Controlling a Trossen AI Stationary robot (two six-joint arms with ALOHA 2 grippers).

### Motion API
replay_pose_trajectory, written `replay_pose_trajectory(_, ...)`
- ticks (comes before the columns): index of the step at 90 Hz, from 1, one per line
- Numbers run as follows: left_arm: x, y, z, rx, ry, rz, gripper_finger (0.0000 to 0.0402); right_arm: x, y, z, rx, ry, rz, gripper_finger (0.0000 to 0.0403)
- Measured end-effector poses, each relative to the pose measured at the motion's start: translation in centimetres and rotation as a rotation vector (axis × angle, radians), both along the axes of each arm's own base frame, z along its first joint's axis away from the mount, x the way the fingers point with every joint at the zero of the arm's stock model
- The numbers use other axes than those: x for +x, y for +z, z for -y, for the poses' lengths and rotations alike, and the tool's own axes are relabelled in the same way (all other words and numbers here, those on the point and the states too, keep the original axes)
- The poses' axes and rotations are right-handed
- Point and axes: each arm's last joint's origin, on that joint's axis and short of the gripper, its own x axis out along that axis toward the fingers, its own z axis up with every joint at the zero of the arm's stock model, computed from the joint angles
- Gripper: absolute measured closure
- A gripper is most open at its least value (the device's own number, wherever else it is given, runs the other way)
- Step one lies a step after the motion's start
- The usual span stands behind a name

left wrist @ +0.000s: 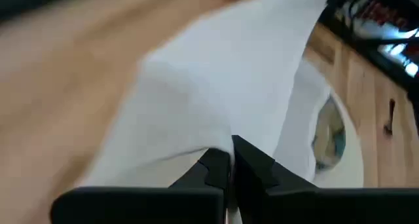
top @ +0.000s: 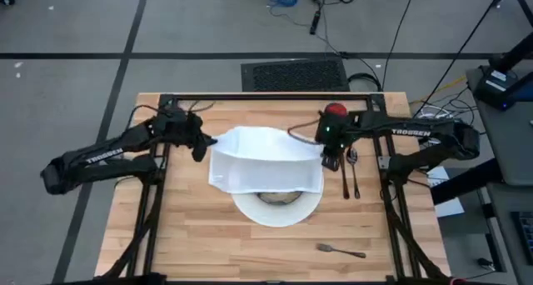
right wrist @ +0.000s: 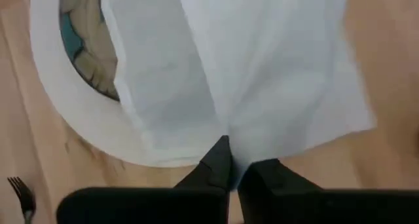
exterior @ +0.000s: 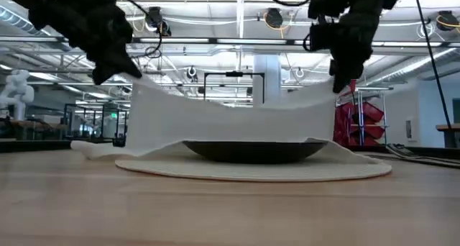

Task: Set table place
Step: Fold the white table napkin

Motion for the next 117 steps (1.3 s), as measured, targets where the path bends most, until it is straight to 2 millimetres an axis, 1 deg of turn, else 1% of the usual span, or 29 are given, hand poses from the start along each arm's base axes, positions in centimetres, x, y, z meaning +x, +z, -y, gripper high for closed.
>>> replay_pose_trajectory(15,0.2,-0.8,1.5,-0.123,-0.051,-0.046,0.0402,0.3,-2.3,-2.5,0.098,0.030,0.029,0.0403)
replay_pose_trajectory(24,0.2,-1.1,2.2,-0.167,-0.074,-0.081,0.0402,0.5,-3.1,-3.6,0.121,0.043,0.059,0.0403)
replay_pose_trajectory(33,0.5,-1.2,2.8,-0.190,-0.089,-0.099,0.0402,0.5,-3.5,-4.5,0.133,0.052,0.062,0.0403)
replay_pose_trajectory(54,1.2,-1.8,3.9,-0.212,-0.128,-0.160,0.0402,0.9,-3.5,-5.8,0.154,0.062,0.094,0.0403)
replay_pose_trajectory(67,1.6,-2.2,4.5,-0.215,-0.170,-0.194,0.0402,0.8,-3.5,-6.3,0.161,0.074,0.081,0.0403)
replay_pose_trajectory(87,1.8,-2.4,5.0,-0.205,-0.192,-0.210,0.0402,0.5,-3.7,-6.1,0.162,0.053,0.042,0.0403)
replay_pose_trajectory(105,1.7,-1.3,5.1,-0.205,-0.215,-0.160,0.0402,0.1,-3.6,-5.9,0.170,0.039,0.014,0.0403)
replay_pose_trajectory(117,1.4,-0.8,5.2,-0.207,-0.239,-0.135,0.0402,0.2,-2.6,-6.2,0.180,0.039,0.051,0.0403)
